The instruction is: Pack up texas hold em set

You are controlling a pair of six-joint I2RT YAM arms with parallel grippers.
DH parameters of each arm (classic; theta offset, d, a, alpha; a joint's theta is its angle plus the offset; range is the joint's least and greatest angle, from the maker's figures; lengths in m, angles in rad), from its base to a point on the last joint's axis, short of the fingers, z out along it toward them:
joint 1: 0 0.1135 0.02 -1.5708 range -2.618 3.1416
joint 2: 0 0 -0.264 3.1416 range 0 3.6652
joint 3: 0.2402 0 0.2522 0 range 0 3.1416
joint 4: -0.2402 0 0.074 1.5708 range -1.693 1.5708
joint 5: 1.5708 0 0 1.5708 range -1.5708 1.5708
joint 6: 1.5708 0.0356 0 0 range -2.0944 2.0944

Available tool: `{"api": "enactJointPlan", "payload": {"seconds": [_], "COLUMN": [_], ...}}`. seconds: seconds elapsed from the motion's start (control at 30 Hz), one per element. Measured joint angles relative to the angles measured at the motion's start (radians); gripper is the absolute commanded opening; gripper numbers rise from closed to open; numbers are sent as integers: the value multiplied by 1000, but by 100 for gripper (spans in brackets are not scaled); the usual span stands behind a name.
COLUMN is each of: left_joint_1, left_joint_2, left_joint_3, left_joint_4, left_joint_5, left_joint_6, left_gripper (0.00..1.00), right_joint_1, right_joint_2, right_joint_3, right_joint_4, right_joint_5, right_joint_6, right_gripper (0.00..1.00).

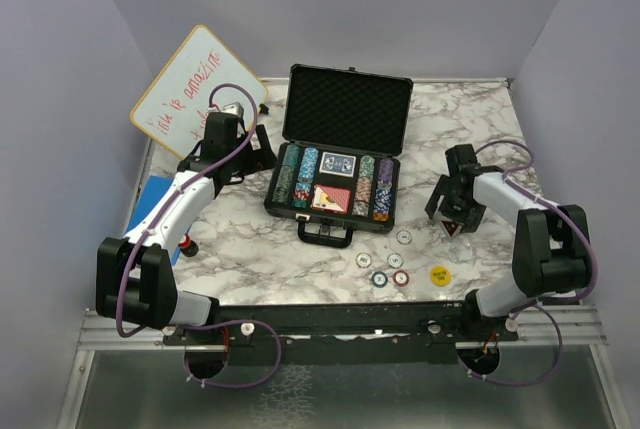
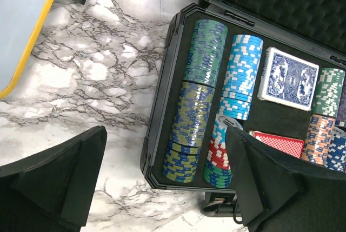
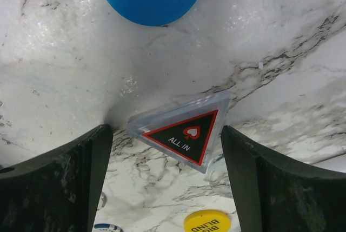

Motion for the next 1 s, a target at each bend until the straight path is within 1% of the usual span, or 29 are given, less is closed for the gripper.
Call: {"api": "enactJointPlan", "payload": {"seconds": [0.2,0.27,0.4,0.47,0.6,0.67,0.9,1.0], "left_joint_1": [0,0,0,0,0,0,0,0], "left_joint_2": [0,0,0,0,-2,-6,-13,-13], "left_joint_3": [0,0,0,0,-1,-1,-1,-1], "left_joint_4": [0,0,0,0,0,0,1,1], "left_joint_5": [-5,-5,-5,-5,-5,-5,-5,-5], "left_joint_6": [0,0,0,0,0,0,0,0], "left_gripper": [99,99,99,99,99,99,99,99], "right_joint_1": [0,0,0,0,0,0,0,2], "right_joint_2": [21,21,23,26,28,28,22,5], "right_joint_3": [0,0,0,0,2,2,11,30], "right_joint_4": [6,10,15,18,19,19,13,2], "right_joint_5": [-2,-1,0,0,-2,-1,-5,-35], "right_joint_6": [29,35,37,37,37,39,40,41], "right_gripper": [70,70,72,69,58,55,54,54]}}
